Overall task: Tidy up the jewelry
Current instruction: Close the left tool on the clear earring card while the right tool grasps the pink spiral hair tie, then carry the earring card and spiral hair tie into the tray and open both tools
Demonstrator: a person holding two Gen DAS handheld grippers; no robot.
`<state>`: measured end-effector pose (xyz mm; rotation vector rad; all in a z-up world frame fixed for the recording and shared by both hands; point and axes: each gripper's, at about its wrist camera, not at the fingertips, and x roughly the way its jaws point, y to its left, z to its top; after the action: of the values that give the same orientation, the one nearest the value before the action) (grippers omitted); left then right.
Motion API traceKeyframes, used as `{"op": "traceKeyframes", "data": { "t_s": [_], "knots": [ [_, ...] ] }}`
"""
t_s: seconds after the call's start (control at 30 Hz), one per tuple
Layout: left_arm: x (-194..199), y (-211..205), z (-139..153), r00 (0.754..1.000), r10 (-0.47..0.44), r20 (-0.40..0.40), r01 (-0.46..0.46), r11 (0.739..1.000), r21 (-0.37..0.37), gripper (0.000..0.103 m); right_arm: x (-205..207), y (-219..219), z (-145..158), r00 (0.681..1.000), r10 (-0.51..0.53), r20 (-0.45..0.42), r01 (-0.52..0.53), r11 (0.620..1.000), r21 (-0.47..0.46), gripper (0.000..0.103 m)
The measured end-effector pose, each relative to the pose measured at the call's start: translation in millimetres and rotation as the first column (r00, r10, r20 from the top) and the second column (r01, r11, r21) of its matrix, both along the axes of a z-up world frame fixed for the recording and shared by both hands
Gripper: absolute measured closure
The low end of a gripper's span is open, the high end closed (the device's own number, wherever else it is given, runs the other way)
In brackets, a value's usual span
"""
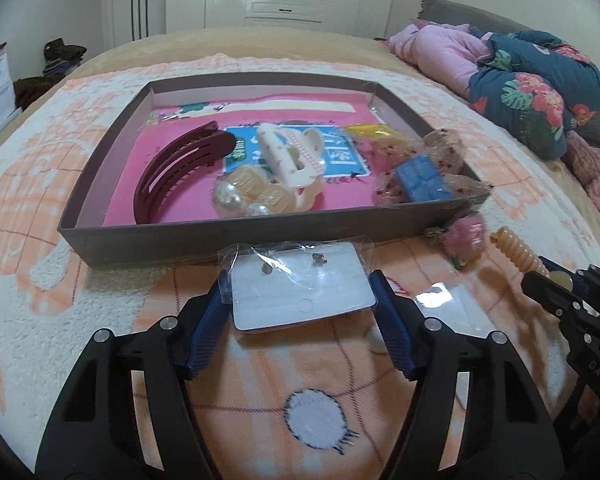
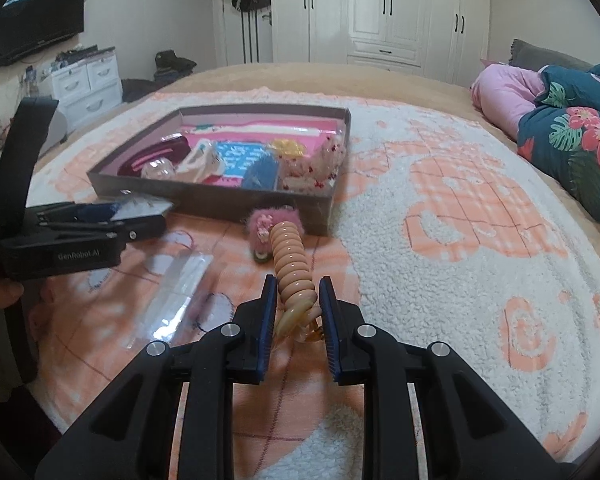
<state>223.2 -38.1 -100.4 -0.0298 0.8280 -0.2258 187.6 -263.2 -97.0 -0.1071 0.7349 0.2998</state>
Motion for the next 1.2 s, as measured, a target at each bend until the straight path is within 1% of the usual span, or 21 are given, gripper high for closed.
{"op": "traceKeyframes", "data": {
  "t_s": [0.27, 0.4, 0.57, 0.93, 1.2],
  "knots": [
    [-16, 0, 22, 0.998, -0.024, 0.051, 0.026, 0.999, -0.029, 0.044, -10, 6, 12, 0.998, 0.042, 0.035, -0.043, 0.999, 0.032, 0.082],
    [-19, 9, 32, 0.997, -0.007, 0.075, 0.011, 0.999, -0.047, 0.044, -15, 17, 21, 0.995, 0.078, 0.060, -0.080, 0.996, 0.031, 0.082],
    [-19, 20, 41, 0.995, 0.022, 0.100, -0.017, 0.999, -0.049, 0.044, -12, 29, 27, 0.991, 0.107, 0.075, -0.110, 0.994, 0.026, 0.082],
    [-10, 42, 54, 0.987, 0.080, 0.137, -0.071, 0.995, -0.068, 0.044, 12, 56, 38, 0.983, 0.153, 0.097, -0.156, 0.988, 0.020, 0.082],
    [8, 43, 55, 0.986, 0.091, 0.138, -0.082, 0.994, -0.065, 0.044, 37, 66, 42, 0.983, 0.150, 0.110, -0.153, 0.988, 0.019, 0.082]
  ]
}}
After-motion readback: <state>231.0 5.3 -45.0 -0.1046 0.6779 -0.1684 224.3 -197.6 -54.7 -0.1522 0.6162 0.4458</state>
